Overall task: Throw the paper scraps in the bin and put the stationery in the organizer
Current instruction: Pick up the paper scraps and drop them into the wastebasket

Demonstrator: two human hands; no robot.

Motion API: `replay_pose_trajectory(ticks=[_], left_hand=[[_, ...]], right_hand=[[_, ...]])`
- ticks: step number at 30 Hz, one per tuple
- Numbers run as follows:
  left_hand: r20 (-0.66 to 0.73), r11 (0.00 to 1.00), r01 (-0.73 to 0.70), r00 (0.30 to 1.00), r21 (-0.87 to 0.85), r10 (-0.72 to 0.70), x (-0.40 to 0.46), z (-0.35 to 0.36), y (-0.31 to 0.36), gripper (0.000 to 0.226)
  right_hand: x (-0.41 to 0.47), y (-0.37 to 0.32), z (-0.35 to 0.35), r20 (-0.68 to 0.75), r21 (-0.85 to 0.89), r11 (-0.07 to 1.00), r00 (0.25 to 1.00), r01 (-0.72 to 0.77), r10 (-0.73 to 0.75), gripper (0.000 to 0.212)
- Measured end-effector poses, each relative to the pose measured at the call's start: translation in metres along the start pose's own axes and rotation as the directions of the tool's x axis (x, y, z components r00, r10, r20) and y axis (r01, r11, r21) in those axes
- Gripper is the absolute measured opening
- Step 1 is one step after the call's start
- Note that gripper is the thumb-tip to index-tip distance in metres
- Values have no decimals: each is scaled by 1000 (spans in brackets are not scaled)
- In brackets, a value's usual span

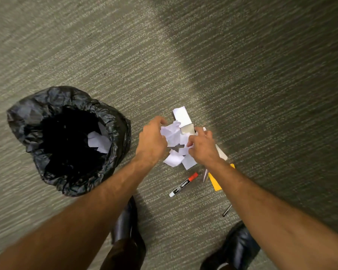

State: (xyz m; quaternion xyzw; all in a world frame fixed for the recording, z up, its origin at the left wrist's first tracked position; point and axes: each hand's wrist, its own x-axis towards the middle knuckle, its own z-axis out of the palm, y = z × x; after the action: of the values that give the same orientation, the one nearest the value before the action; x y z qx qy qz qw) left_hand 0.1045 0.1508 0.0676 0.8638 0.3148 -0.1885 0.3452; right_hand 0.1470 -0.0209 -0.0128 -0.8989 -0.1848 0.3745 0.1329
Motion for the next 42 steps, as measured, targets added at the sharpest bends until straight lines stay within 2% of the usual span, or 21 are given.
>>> replay_pose_trajectory(ticks=[2,4,8,10,14,19,24,28,31,36,39,42], left_hand=[[-18,1000,-8,1000,-25,7,-1,-4,-4,48],[-22,999,-8,1000,-47,6,-2,-5,-9,48],[-34,997,-6,999,-74,3,-8,-3,-15,48],[-47,996,0,999,-86,-4,-11,-1,-17,49],[-62,993,-2,998,-114,-5,-18,1,-23,49],[-70,990,13,997,-139,-23,-20,-3,-28,48],[-152,995,-79,986,-65,68,-37,-9,-17,43],[-176,988,-87,982,-124,64,-62,-27,0,42],[-232,978,-49,973,-203,1,-77,-59,7,40],[-365,945,-25,925,-327,-102,-90,-133,-13,36],[-426,920,42,877,-389,-220,-93,-168,-44,33],[-416,887,110,853,-449,-316,-96,-184,-75,34]], right_hand=[[2,-2,8,-17,-66,998,1000,1,-2,21],[5,-1,15,-18,-50,999,1000,-10,9,22],[7,0,23,-36,105,991,996,-80,84,17],[2,0,24,-91,165,984,993,-60,75,10],[-6,-5,31,-186,43,995,979,94,-85,12],[4,-17,39,-152,-72,994,984,83,-93,15],[2,-21,26,-51,122,992,998,-37,44,16],[-32,-27,-9,-91,323,943,989,-78,113,9],[-61,-45,-46,-153,438,898,980,-46,125,10],[-89,-107,-98,-181,569,820,982,58,56,16],[-89,-157,-106,-159,623,777,987,90,13,17],[-82,-208,-98,-140,634,763,989,126,-48,19]])
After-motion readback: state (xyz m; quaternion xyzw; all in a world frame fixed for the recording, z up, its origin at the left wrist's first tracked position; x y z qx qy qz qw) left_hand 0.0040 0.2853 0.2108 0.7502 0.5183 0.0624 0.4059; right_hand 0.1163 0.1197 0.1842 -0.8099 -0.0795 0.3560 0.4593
